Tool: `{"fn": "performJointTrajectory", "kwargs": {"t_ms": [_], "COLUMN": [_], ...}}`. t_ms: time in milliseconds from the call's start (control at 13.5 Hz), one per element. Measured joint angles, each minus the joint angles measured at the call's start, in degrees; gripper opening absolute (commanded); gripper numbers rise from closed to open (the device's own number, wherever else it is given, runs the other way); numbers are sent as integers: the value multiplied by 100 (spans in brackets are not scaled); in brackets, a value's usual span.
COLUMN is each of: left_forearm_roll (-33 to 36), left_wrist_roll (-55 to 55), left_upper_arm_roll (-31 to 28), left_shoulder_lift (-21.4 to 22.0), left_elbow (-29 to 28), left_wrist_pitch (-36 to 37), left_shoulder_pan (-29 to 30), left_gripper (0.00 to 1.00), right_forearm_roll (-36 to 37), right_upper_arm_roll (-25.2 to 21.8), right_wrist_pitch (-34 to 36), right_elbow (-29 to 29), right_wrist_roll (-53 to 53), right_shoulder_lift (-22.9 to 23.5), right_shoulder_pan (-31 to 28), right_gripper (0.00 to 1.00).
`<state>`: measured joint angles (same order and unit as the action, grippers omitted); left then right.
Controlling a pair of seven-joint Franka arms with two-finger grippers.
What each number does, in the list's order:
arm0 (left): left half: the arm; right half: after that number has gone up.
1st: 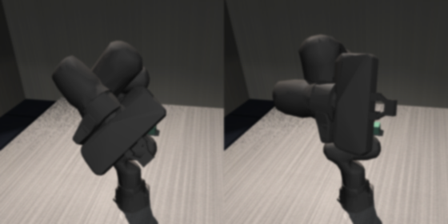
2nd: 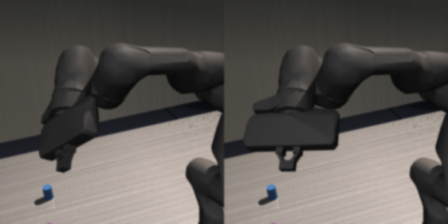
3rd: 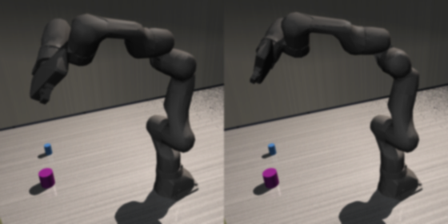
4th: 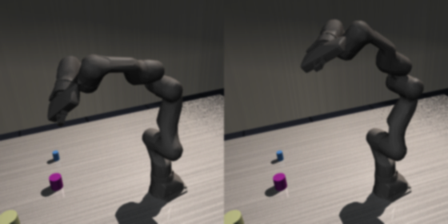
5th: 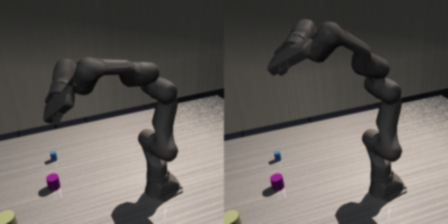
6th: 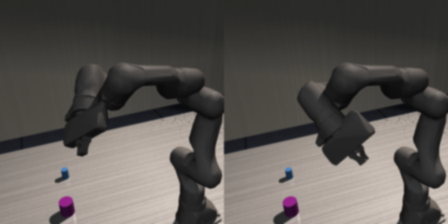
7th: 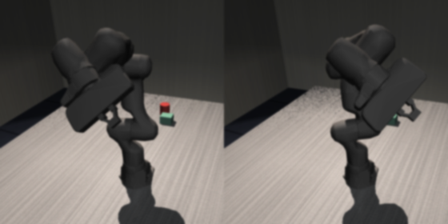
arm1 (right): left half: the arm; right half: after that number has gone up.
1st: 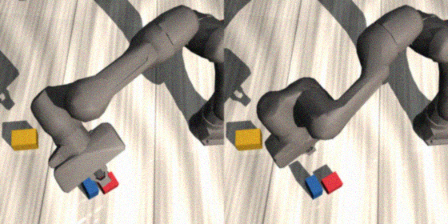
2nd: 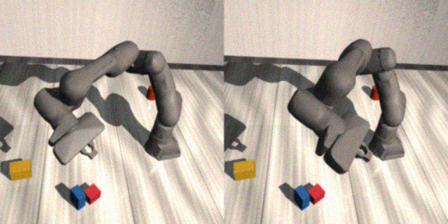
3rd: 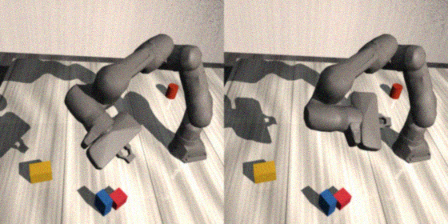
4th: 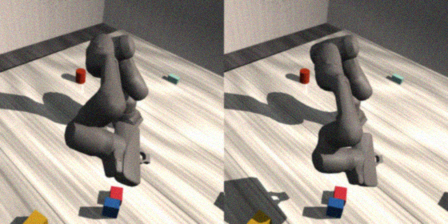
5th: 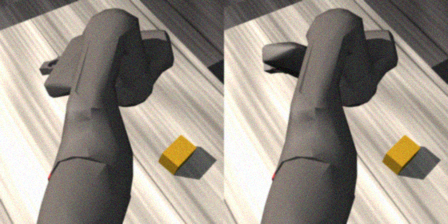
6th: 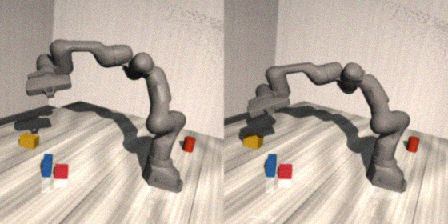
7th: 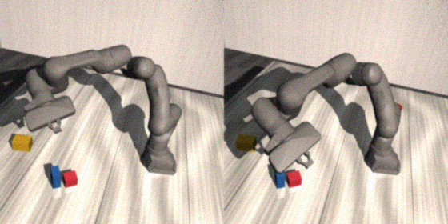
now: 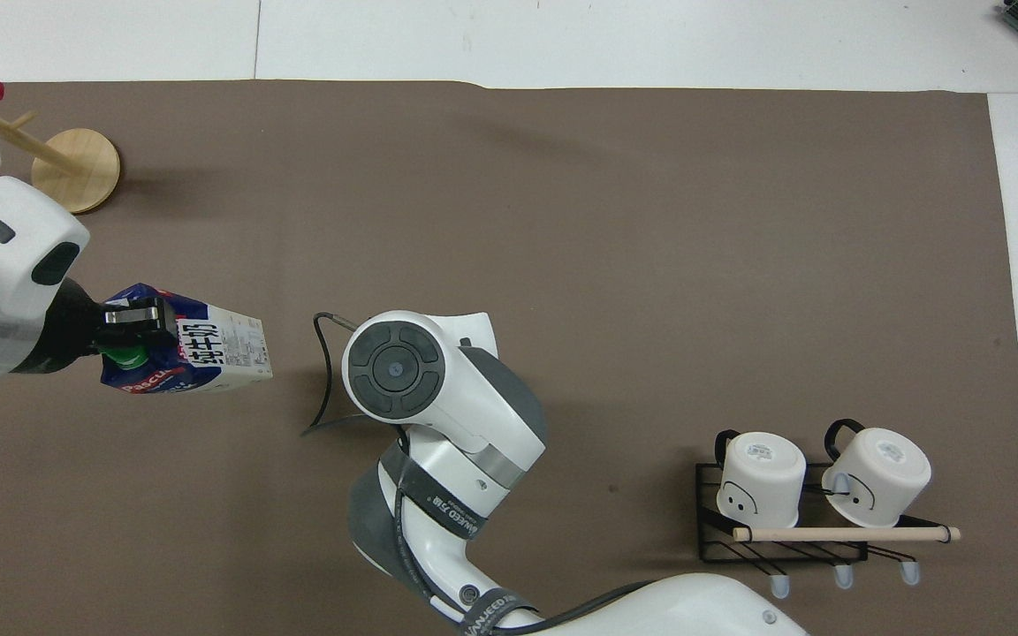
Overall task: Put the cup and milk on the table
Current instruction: 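Carry the mug toward the table center while the left gripper lifts the carton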
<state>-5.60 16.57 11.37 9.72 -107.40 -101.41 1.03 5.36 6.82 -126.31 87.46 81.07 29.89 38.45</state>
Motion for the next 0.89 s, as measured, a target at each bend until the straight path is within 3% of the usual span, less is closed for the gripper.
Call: {"fn": "performJointTrajectory", "kwargs": {"t_ms": [296, 370, 444, 667, 889], "left_forearm_roll": [-118, -141, -153, -155, -155], "left_wrist_roll": [811, 855, 867, 868, 868], "left_upper_arm_roll": [14, 15, 17, 13, 10], "left_shoulder_lift": [-5, -5, -5, -6, -13], "left_elbow": [6, 6, 6, 6, 6], "left_wrist_pitch": [-247, -249, -250, -251, -251], "left_shoulder_pan": [-341, -387, -420, -443, -443], "left_gripper": [39, 39, 39, 39, 39], "right_forearm_roll": [-16, -16, -16, -16, -12], "right_upper_arm_roll": [0, 0, 0, 0, -13], "right_wrist_pitch": [0, -3, -14, -53, -75], "right_elbow": [147, 204, 248, 259, 174], "right_wrist_roll": [15, 40, 67, 85, 86], "right_shoulder_lift": [4, 5, 5, 3, -52], "right_shoulder_pan": [39, 39, 39, 39, 11], "right_gripper": [4, 30, 63, 100, 100]}}
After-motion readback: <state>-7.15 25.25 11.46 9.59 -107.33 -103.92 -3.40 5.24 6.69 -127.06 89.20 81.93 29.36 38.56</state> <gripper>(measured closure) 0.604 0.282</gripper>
